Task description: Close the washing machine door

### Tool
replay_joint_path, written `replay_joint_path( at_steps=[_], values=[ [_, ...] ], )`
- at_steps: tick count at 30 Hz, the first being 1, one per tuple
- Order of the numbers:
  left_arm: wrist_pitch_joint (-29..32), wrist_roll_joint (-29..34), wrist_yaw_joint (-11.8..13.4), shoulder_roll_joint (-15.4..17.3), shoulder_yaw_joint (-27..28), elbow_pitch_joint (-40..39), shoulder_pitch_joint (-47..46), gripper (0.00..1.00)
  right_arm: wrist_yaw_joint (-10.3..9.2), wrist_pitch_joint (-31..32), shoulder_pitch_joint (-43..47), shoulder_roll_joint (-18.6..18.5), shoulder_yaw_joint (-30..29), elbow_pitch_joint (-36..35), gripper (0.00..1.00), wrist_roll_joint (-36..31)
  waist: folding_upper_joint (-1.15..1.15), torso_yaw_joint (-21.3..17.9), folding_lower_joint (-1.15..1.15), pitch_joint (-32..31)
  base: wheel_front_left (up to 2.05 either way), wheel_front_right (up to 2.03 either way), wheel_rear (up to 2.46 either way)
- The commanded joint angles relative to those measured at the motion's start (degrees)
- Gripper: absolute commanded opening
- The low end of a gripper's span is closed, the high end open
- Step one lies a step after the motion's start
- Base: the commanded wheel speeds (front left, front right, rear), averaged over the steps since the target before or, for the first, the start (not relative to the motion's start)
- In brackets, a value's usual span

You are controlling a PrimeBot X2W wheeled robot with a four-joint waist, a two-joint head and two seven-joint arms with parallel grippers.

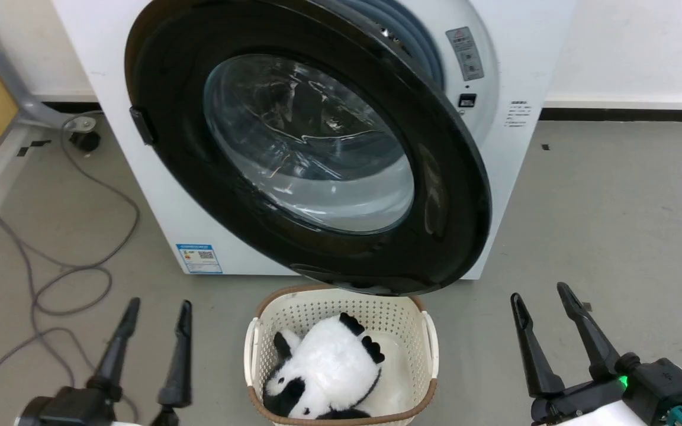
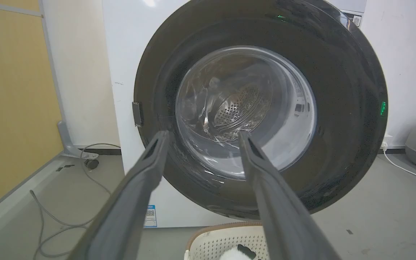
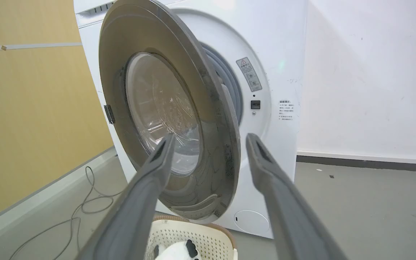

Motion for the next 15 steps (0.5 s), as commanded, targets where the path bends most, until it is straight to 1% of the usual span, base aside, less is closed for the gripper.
replay_joint_path(
  at_steps=[1,3,5,6,10,15],
  values=[
    [-0.3,1.59,-0.61,-1.12,-0.06,-0.25,0.76,1.0,0.05,-0.24,0.45,-0.49,0.25,-0.41,1.0,0.1,0.0,0.53,0.0,0.31,0.0,0.0,0.0],
    [-0.31,3.32,-1.19,-1.97,-0.56,-0.16,1.07,1.0,0.05,-0.24,0.32,-0.76,0.76,-0.51,1.0,0.21,0.0,1.08,0.0,0.72,0.0,0.0,0.0],
    [-0.31,4.71,-1.56,-2.66,-1.03,-0.11,0.94,1.0,0.05,-0.24,-0.01,-1.38,1.59,-0.46,0.0,0.58,0.0,1.66,0.0,1.39,0.0,0.0,0.0],
    [-0.31,5.82,-1.96,-3.39,-1.06,0.18,0.12,1.0,0.05,-0.24,-1.23,-2.62,2.95,-0.43,0.0,1.41,0.0,2.47,0.0,2.78,0.0,0.0,0.0],
    [-0.31,6.43,-2.33,-3.99,-1.12,0.61,-1.39,1.0,0.05,-0.24,-4.6,-5.07,5.62,0.13,0.0,1.86,0.0,3.39,0.0,5.13,0.0,0.0,0.0],
    [-0.31,6.56,-2.6,-4.38,-1.25,1.17,-3.64,1.0,0.05,-0.24,-11.12,-8.76,9.87,3.2,0.0,3.07,0.0,4.41,0.0,8.08,0.0,0.0,0.0]
  ],
)
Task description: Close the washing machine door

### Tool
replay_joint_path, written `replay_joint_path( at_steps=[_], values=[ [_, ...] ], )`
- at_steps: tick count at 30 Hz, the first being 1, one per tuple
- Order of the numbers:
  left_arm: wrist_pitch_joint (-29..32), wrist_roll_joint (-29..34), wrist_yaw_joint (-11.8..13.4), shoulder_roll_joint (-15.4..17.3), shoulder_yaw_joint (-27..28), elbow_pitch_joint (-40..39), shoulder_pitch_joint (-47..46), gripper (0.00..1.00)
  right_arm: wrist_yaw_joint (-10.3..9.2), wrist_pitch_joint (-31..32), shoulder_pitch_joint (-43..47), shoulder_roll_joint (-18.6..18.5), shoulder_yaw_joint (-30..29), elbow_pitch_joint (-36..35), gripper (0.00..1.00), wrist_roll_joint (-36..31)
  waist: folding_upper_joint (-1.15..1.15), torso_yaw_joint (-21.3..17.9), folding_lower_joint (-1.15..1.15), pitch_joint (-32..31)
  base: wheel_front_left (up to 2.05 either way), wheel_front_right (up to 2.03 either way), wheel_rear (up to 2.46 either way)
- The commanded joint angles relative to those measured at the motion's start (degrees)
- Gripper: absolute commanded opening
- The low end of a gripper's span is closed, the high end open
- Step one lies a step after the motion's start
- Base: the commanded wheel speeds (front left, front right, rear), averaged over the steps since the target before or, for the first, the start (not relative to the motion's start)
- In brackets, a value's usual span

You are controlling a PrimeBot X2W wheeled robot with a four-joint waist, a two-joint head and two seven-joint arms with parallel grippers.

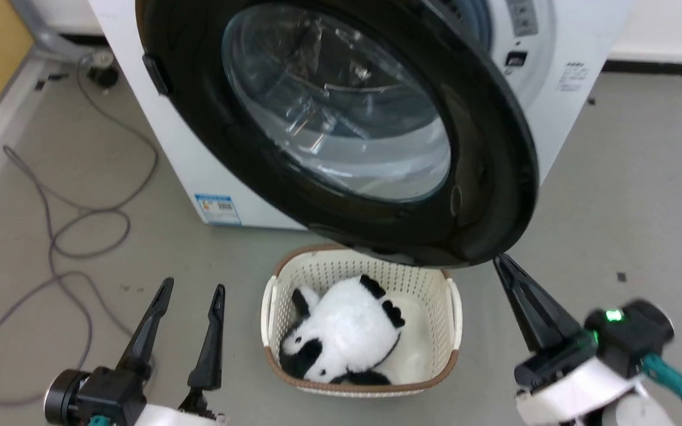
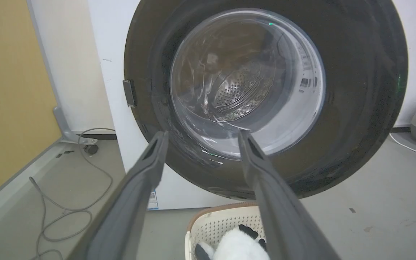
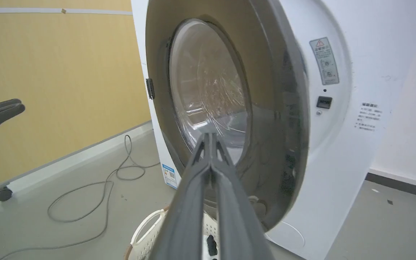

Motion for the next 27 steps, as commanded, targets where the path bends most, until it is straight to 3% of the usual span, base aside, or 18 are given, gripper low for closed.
replay_joint_path(
  at_steps=[1,7,13,27],
  values=[
    [-0.3,0.2,-0.16,-0.18,-0.06,0.17,-1.44,1.0,0.05,-0.24,-3.43,-1.58,1.46,1.82,0.0,1.1,0.0,0.92,0.0,2.06,0.0,0.0,0.0],
    [-0.3,0.29,-0.25,-0.23,-0.96,0.43,-3.6,1.0,0.05,-0.24,-12.97,-5.35,4.99,8.57,0.0,4.92,0.0,2.01,0.0,5.33,0.0,0.0,0.0],
    [-0.3,-0.12,-0.27,0.07,-1.84,0.43,-5.42,1.0,0.05,0.22,-21.38,-7.98,4.8,16.42,0.0,9.22,0.0,3.21,0.0,8.3,0.0,0.0,0.0],
    [-0.3,-0.91,-0.28,-0.26,-2.88,0.57,-10.06,1.0,0.05,3.39,-38.65,-15.12,5.84,26.04,0.0,15.54,0.0,6.06,0.0,15.6,0.0,0.0,0.0]
  ],
)
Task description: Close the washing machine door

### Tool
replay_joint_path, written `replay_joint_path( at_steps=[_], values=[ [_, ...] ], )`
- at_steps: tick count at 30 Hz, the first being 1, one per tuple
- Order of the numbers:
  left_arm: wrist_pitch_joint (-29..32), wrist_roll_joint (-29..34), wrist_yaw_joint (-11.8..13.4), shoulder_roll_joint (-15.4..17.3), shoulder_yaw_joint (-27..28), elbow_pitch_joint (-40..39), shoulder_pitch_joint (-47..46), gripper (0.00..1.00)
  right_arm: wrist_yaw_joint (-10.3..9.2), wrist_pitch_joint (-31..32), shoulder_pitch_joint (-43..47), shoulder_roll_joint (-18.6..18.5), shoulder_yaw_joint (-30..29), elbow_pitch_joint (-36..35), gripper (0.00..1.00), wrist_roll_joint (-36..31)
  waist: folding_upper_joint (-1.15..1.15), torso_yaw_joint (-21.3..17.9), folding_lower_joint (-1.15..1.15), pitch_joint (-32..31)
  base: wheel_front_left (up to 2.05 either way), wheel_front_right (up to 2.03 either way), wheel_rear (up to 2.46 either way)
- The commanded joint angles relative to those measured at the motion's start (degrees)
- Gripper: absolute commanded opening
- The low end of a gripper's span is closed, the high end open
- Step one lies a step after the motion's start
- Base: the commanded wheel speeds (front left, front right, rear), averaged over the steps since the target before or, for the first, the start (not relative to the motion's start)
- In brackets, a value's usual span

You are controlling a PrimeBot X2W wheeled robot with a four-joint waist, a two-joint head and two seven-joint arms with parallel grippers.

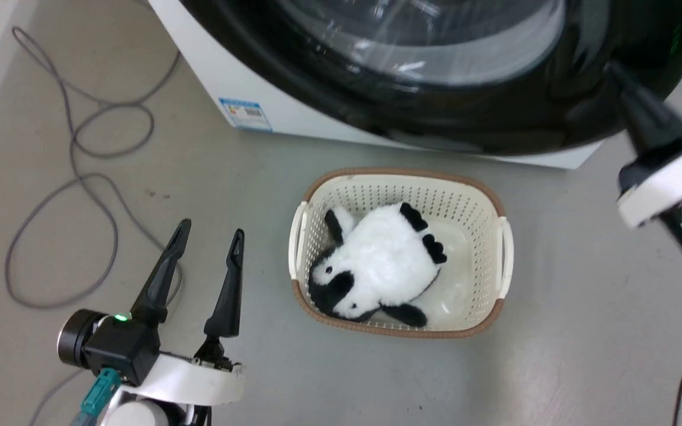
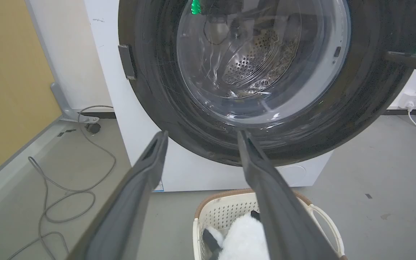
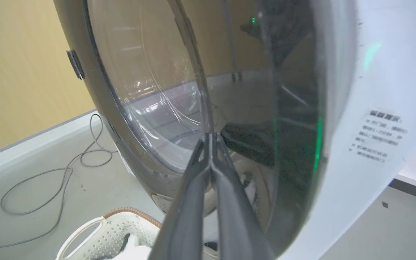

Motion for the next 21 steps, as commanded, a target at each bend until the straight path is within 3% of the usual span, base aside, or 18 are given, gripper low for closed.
replay_joint_path(
  at_steps=[1,8,21],
  values=[
    [-0.31,-0.3,-0.25,-0.05,-0.17,0.04,-1.21,1.0,-0.1,0.39,-2.23,-0.89,0.19,0.66,0.0,0.6,0.0,0.64,-0.01,1.29,0.0,0.0,0.0],
    [-0.31,-0.41,-0.25,-0.26,-0.57,0.1,-2.98,1.0,-0.1,3.02,-10.45,-3.21,2.48,4.33,0.0,1.28,0.0,1.53,-0.01,4.15,0.0,0.0,0.0],
    [-0.31,-0.49,-0.25,-0.93,-1.24,0.18,-4.72,1.0,-0.1,3.03,-20.68,-4.28,2.85,13.06,0.0,3.77,0.0,3.05,-0.01,6.98,0.0,0.0,0.0]
  ],
)
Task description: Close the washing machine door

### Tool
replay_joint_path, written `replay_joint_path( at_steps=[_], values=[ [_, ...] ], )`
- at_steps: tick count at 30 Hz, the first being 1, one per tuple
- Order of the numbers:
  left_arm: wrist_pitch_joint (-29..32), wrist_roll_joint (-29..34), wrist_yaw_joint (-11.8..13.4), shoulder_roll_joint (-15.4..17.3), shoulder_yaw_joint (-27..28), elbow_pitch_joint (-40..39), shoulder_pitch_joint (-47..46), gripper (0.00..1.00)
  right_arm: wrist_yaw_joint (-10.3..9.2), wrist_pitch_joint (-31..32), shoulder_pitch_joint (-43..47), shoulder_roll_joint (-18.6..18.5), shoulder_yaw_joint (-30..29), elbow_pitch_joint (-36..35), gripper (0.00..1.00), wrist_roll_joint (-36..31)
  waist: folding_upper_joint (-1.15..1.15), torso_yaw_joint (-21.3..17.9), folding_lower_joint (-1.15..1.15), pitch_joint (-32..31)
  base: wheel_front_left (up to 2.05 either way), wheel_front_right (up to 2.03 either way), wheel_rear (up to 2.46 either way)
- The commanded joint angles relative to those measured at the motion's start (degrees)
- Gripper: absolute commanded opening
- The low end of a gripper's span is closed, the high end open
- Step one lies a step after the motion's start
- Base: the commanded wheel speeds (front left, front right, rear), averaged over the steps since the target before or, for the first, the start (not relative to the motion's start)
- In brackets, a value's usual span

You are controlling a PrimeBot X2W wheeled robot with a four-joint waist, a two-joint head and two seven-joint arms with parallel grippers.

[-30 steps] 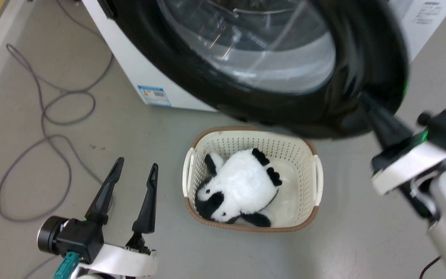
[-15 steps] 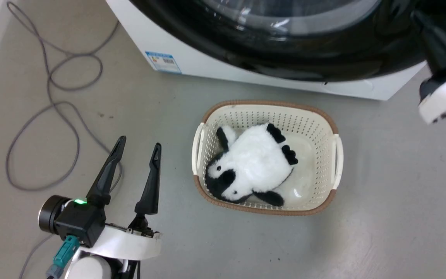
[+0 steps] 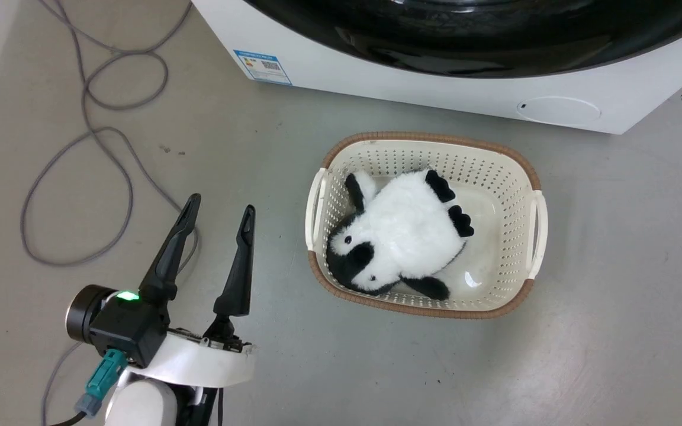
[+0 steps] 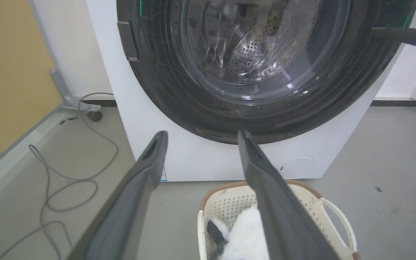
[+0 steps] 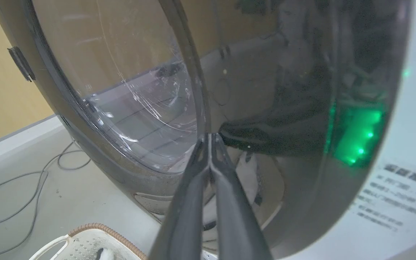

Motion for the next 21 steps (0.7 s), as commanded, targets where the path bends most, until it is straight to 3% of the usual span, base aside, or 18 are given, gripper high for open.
replay_joint_path(
  at_steps=[1,14,21],
  values=[
    [-0.31,0.0,-0.25,-0.38,-0.01,0.05,-0.86,1.0,-0.65,-0.64,-2.25,-1.02,-0.76,1.38,0.0,0.35,0.0,0.15,-0.01,0.1,0.0,0.0,0.0],
    [-0.31,0.41,-0.25,-0.67,1.6,1.82,1.44,1.0,-0.65,-5.83,5.6,1.59,3.29,1.79,0.0,2.84,0.0,-3.31,-0.01,-8.93,0.0,0.0,0.0],
    [-0.31,1.41,-0.25,-0.77,3.2,2.28,3.83,1.0,-0.65,-6.69,15.51,3.57,-1.52,-3.22,0.0,0.6,0.0,-6.17,-0.01,-15.83,0.0,0.0,0.0]
  ],
)
